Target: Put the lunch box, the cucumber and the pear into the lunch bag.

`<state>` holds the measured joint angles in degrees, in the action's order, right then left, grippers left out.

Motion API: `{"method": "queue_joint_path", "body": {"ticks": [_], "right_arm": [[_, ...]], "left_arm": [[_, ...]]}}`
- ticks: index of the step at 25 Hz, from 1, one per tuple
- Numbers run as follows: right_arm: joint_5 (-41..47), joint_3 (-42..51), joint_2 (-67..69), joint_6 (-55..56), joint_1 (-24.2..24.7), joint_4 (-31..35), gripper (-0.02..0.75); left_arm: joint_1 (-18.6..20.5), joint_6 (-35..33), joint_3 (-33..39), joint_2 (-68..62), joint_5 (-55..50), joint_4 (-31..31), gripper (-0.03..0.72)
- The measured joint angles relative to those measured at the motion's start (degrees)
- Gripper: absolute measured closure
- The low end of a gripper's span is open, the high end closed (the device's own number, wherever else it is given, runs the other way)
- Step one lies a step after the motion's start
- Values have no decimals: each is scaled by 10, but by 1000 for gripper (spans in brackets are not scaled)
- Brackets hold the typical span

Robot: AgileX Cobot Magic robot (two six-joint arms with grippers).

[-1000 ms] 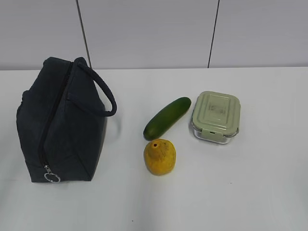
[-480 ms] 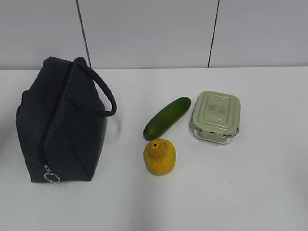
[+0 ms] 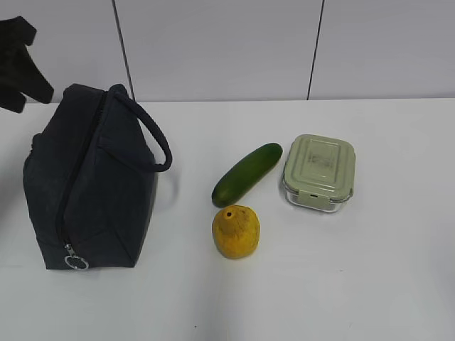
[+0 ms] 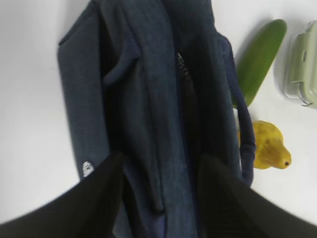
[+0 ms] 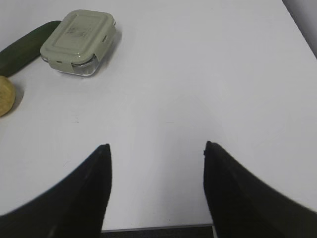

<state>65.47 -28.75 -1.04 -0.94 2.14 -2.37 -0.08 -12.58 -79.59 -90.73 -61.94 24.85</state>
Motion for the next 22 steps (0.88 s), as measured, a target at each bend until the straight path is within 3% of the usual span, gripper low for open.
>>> {"method": "queue_joint_path", "body": {"ticks": [3, 9, 12, 17, 22], "right_arm": [[0, 0, 0, 0, 0, 0, 300], [0, 0, 0, 0, 0, 0, 300], [0, 0, 0, 0, 0, 0, 300], [0, 0, 0, 0, 0, 0, 300], [0, 0, 0, 0, 0, 0, 300]], "left_arm": [[0, -38, -2, -30, 5, 47, 342], [-1, -52, -2, -59, 25, 53, 357], [-1, -53, -3, -71, 33, 52, 438], [-1, -53, -3, -80, 35, 52, 662], [-1, -54, -3, -80, 37, 64, 682]]}}
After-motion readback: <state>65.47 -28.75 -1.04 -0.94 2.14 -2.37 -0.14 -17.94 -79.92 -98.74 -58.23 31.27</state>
